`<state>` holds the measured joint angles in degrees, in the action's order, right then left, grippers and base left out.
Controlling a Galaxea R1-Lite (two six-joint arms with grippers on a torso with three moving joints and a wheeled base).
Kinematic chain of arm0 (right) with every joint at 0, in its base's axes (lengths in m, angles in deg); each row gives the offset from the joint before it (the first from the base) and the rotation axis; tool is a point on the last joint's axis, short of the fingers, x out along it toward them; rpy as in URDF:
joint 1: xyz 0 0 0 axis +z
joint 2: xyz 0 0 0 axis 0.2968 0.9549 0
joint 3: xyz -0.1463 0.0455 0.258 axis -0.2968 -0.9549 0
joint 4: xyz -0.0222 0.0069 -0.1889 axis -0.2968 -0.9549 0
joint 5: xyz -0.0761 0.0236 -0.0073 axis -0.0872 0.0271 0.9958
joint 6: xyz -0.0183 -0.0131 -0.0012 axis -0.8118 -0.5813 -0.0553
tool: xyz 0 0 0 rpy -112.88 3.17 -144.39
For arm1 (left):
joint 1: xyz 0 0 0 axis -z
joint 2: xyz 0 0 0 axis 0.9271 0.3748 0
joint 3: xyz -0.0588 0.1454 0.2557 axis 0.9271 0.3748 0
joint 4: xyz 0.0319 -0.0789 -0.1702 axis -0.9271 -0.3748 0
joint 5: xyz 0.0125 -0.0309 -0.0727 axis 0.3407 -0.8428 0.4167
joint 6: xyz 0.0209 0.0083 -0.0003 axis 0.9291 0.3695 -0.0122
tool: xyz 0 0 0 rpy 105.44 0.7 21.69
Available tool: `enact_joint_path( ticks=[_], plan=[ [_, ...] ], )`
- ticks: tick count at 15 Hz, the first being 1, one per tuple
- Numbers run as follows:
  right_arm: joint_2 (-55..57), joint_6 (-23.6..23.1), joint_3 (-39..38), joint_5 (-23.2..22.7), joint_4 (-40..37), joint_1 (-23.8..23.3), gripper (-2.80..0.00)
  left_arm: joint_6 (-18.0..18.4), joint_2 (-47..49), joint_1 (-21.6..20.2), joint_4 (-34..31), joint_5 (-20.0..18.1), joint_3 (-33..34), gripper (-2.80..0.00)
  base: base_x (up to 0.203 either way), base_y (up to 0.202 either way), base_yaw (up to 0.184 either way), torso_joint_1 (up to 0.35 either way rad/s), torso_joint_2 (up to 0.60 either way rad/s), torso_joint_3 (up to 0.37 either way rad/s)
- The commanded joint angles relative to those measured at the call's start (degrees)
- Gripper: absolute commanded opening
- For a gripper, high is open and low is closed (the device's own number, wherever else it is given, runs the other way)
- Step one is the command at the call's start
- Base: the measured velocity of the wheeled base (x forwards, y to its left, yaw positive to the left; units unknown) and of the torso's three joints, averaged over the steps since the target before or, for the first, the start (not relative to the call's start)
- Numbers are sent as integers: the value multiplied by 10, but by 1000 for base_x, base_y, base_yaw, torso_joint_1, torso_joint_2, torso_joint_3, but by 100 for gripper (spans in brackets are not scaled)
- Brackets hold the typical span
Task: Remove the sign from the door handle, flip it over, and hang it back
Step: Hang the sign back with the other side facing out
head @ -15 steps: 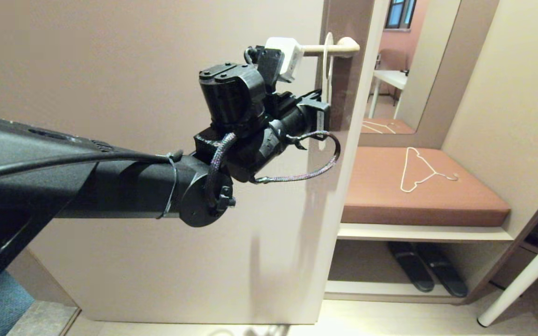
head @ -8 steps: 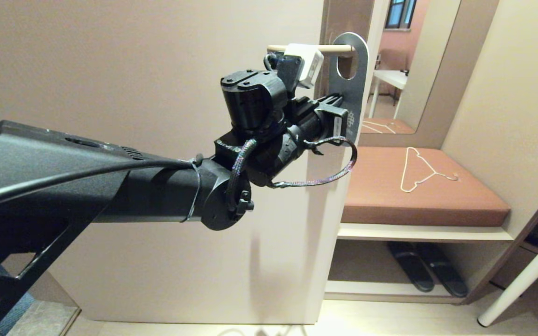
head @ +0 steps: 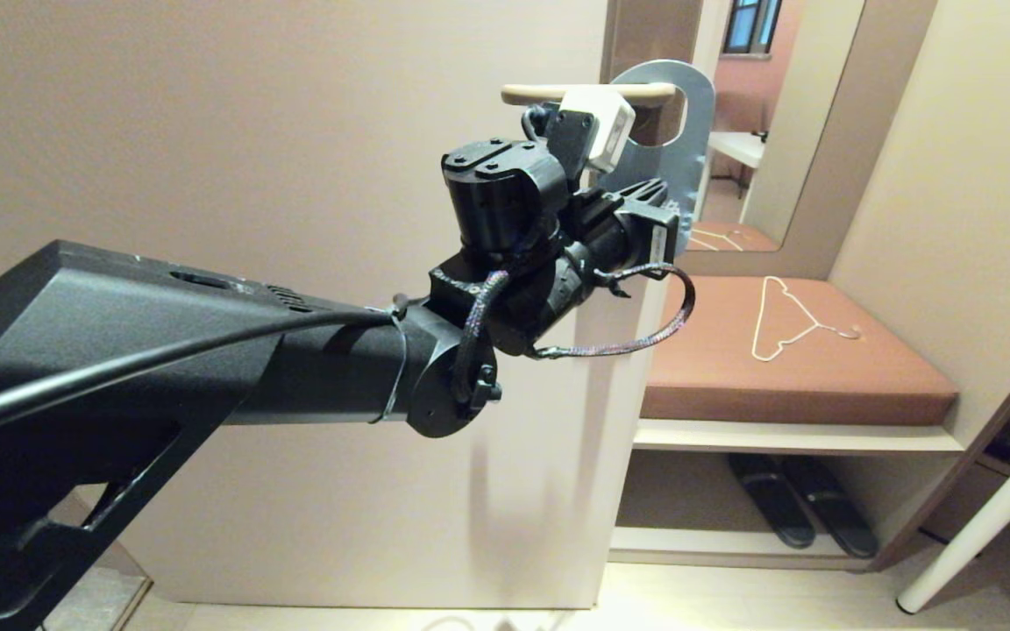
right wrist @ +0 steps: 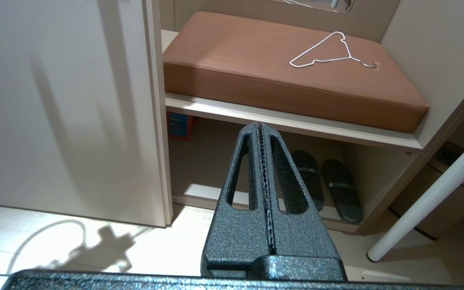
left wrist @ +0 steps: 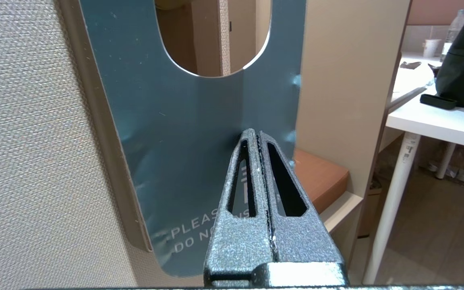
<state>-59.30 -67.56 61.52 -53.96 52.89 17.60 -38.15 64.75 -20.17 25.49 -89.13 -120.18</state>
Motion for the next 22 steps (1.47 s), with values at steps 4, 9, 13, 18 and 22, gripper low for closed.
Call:
enact_joint_path(
  ticks=[4, 9, 13, 18, 22],
  plan=[
    [1, 0, 0, 0, 0, 0, -280, 0, 21, -4, 6, 2, -10, -280, 0, 0, 0, 0, 0, 0],
    [1, 0, 0, 0, 0, 0, -280, 0, 22, -3, 6, 2, -8, -280, 0, 0, 0, 0, 0, 0],
    [1, 0, 0, 0, 0, 0, -280, 1, 8, 0, 9, 11, -2, -280, 0, 0, 0, 0, 0, 0],
    [1, 0, 0, 0, 0, 0, -280, 15, -43, 2, 9, 12, 64, -280, 0, 0, 0, 0, 0, 0],
    [1, -1, 0, 0, 0, 0, -280, 25, -107, 0, 48, 12, 211, -280, 0, 0, 0, 0, 0, 0]
  ],
)
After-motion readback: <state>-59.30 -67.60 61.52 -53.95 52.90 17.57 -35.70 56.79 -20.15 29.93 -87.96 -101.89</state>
